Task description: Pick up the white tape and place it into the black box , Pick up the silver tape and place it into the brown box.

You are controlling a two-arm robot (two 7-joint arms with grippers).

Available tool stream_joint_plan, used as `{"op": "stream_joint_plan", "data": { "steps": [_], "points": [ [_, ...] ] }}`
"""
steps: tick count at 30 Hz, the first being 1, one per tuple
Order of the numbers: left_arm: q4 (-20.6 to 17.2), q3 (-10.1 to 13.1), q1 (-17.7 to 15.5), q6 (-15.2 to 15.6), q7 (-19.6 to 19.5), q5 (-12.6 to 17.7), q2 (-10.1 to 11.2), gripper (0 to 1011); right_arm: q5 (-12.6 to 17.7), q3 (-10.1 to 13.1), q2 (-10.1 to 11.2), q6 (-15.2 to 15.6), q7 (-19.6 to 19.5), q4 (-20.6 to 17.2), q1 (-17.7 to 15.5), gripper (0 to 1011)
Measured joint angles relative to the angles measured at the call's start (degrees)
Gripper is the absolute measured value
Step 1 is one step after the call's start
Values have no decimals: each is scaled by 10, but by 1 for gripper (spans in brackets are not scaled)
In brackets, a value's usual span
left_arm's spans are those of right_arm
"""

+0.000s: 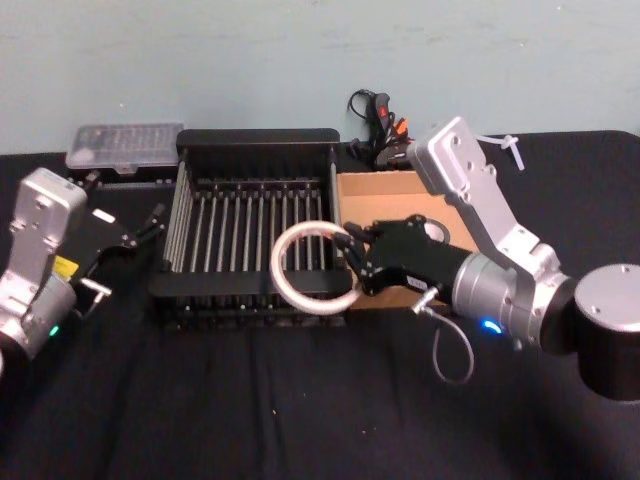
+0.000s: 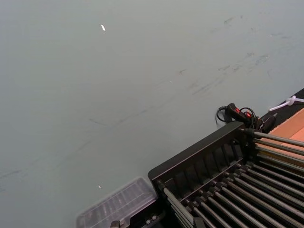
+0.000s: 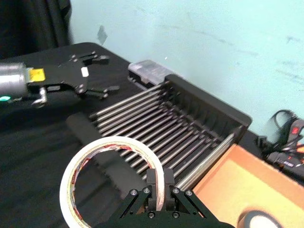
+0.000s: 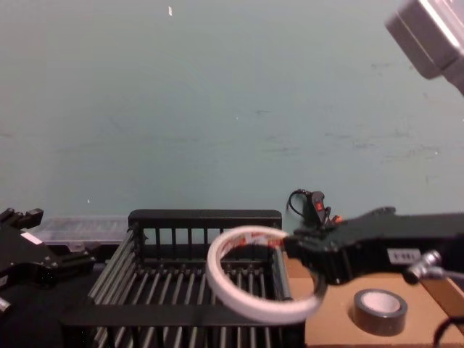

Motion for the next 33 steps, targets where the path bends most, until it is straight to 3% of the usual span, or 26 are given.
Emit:
{"op": "stream_joint_plan", "data": {
  "steps": [11, 21, 33],
  "points": [
    [0, 0, 0, 0, 0, 0, 0, 1001, -9, -5, -32, -26, -29, 67, 64, 98],
    [0, 0, 0, 0, 0, 0, 0, 1001, -33, -22, -74, -49, -44, 167, 134, 99],
    [0, 0, 0, 0, 0, 0, 0, 1001, -60, -37, -125, -79, -56, 282, 191, 98]
  ]
}}
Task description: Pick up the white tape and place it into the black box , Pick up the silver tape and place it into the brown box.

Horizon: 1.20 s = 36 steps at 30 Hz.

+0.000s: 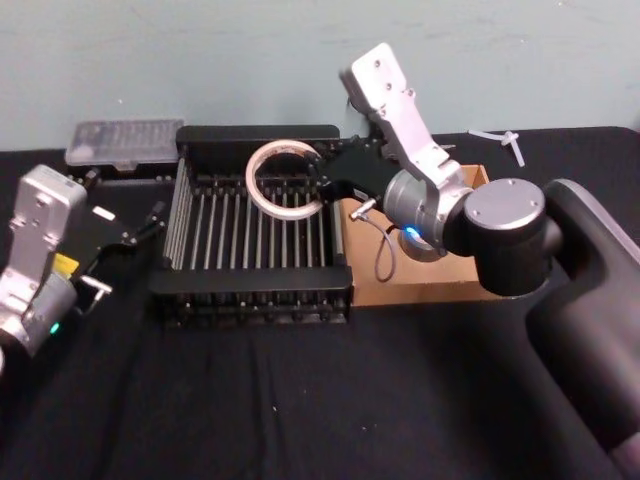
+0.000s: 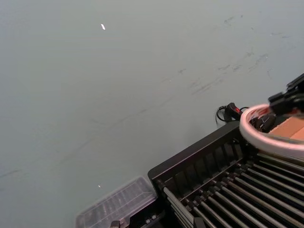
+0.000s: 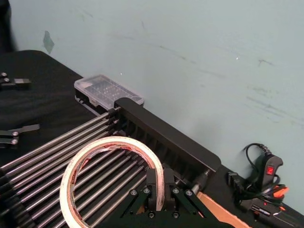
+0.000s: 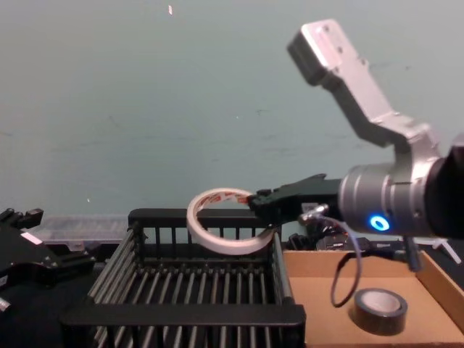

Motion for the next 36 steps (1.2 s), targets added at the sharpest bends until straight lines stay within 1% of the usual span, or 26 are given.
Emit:
{"op": "stream_joint_plan", "data": {
  "steps": [1, 5, 7, 17, 24, 36],
  "points": [
    [0, 0, 0, 0, 0, 0, 0, 1001, -3, -1, -6, -3, -1, 13, 5, 98],
    [0, 0, 0, 0, 0, 0, 0, 1001, -7, -3, -16, -7, -1, 37, 15, 98],
    [0, 0, 0, 0, 0, 0, 0, 1001, -11, -3, -26, -11, -1, 59, 24, 98],
    [0, 0, 0, 0, 0, 0, 0, 1001, -22, -3, -45, -16, -3, 113, 41, 98],
    [0, 0, 0, 0, 0, 0, 0, 1001, -28, -1, -52, -16, -3, 126, 43, 99],
    [0, 0, 0, 0, 0, 0, 0, 1001, -29, -1, -53, -16, -2, 128, 44, 98]
  ]
}}
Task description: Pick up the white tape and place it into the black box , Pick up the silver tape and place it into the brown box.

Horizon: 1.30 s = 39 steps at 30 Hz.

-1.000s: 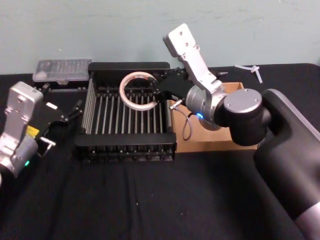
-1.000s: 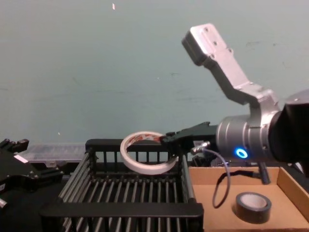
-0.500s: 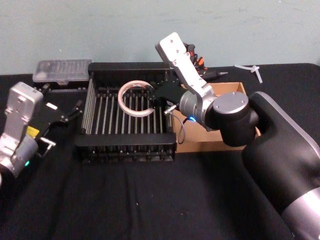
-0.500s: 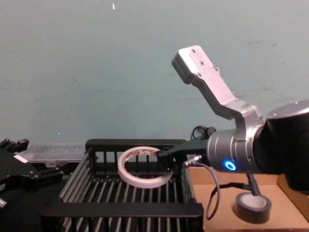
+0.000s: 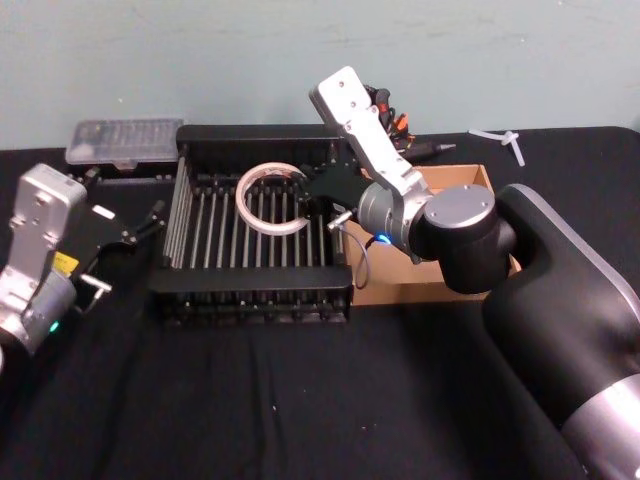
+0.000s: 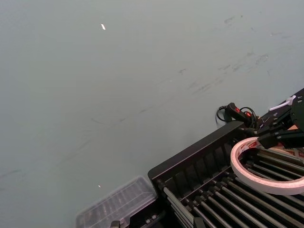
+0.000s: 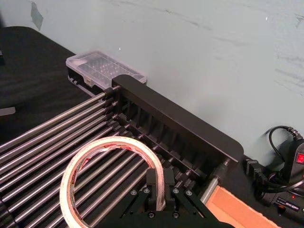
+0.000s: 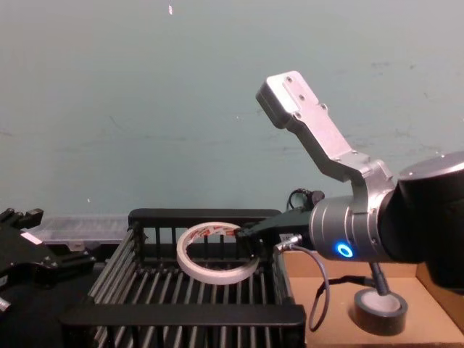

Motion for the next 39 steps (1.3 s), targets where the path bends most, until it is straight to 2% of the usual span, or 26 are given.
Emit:
{"op": "stream_joint_plan", "data": {
  "steps": [3, 7, 10, 12, 13, 16, 17, 20, 21, 24, 27, 30, 33, 39],
  "points": [
    [0, 0, 0, 0, 0, 0, 0, 1001, 0, 0, 0, 0, 0, 0, 0, 134],
    [0, 0, 0, 0, 0, 0, 0, 1001, 0, 0, 0, 0, 0, 0, 0, 235],
    [0, 0, 0, 0, 0, 0, 0, 1001, 0, 0, 0, 0, 1, 0, 0, 362],
    [0, 0, 0, 0, 0, 0, 0, 1001, 0, 0, 0, 0, 1, 0, 0, 400],
    [0, 0, 0, 0, 0, 0, 0, 1001, 0, 0, 0, 0, 1, 0, 0, 460],
    [0, 0, 0, 0, 0, 0, 0, 1001, 0, 0, 0, 0, 1, 0, 0, 517],
    [0, 0, 0, 0, 0, 0, 0, 1001, 0, 0, 0, 0, 1, 0, 0, 575],
    [0, 0, 0, 0, 0, 0, 0, 1001, 0, 0, 0, 0, 1, 0, 0, 645],
    [0, 0, 0, 0, 0, 0, 0, 1001, 0, 0, 0, 0, 1, 0, 0, 704],
    [0, 0, 0, 0, 0, 0, 0, 1001, 0, 0, 0, 0, 1, 0, 0, 799],
    [0, 0, 0, 0, 0, 0, 0, 1001, 0, 0, 0, 0, 1, 0, 0, 850],
    [0, 0, 0, 0, 0, 0, 0, 1001, 0, 0, 0, 0, 1, 0, 0, 967],
    [0, 0, 0, 0, 0, 0, 0, 1001, 1, 0, 0, 0, 1, 0, 0, 1002],
    [0, 0, 0, 0, 0, 0, 0, 1001, 1, 0, 0, 0, 1, 0, 0, 1002]
  ]
}}
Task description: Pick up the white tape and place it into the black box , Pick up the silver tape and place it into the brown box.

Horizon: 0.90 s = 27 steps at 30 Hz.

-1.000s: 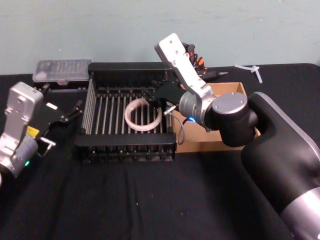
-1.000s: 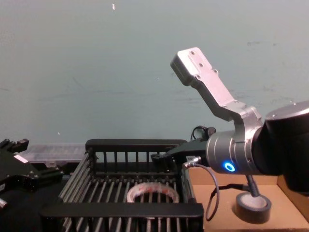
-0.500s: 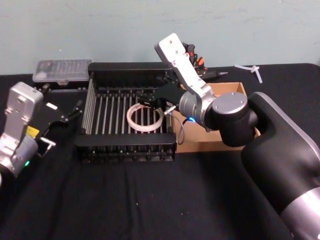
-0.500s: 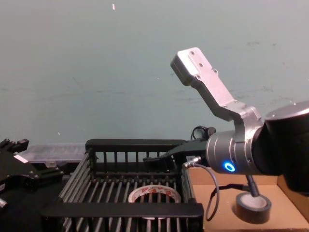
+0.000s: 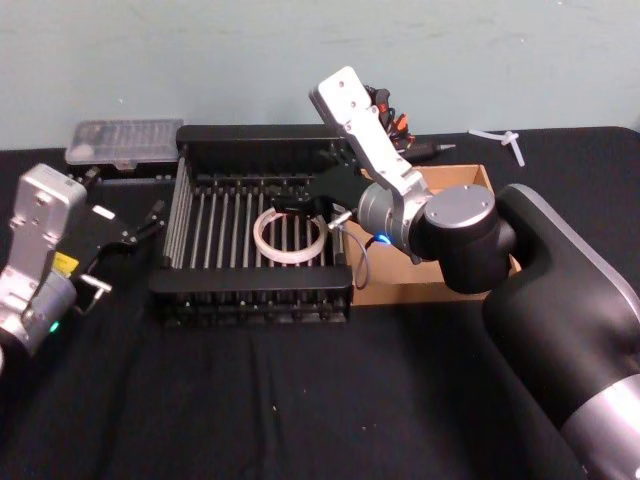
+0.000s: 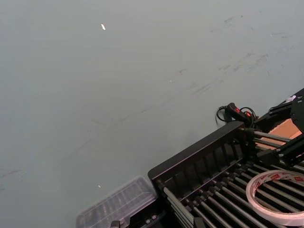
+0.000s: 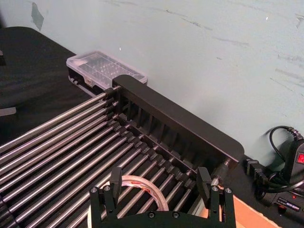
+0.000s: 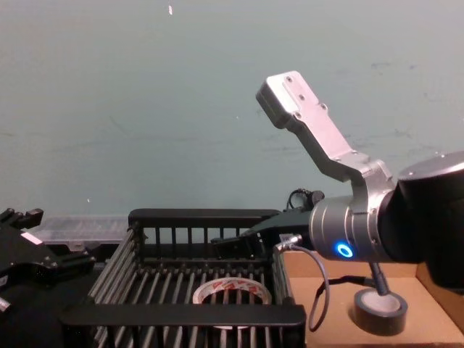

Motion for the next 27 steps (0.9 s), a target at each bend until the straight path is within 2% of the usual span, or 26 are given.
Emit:
{"op": "stream_joint_plan", "data": {
  "steps": [7, 12, 22, 27],
  "points": [
    [0, 0, 0, 0, 0, 0, 0, 1001, 2, 7, 6, 3, 4, -23, -12, 1002],
    [0, 0, 0, 0, 0, 0, 0, 1001, 5, 20, 16, 6, 1, -58, -27, 1002],
    [0, 0, 0, 0, 0, 0, 0, 1001, 6, 61, 50, 11, -24, -135, -73, 1002],
    [0, 0, 0, 0, 0, 0, 0, 1001, 3, 89, 69, 1, -39, -173, -106, 1002]
  ]
}}
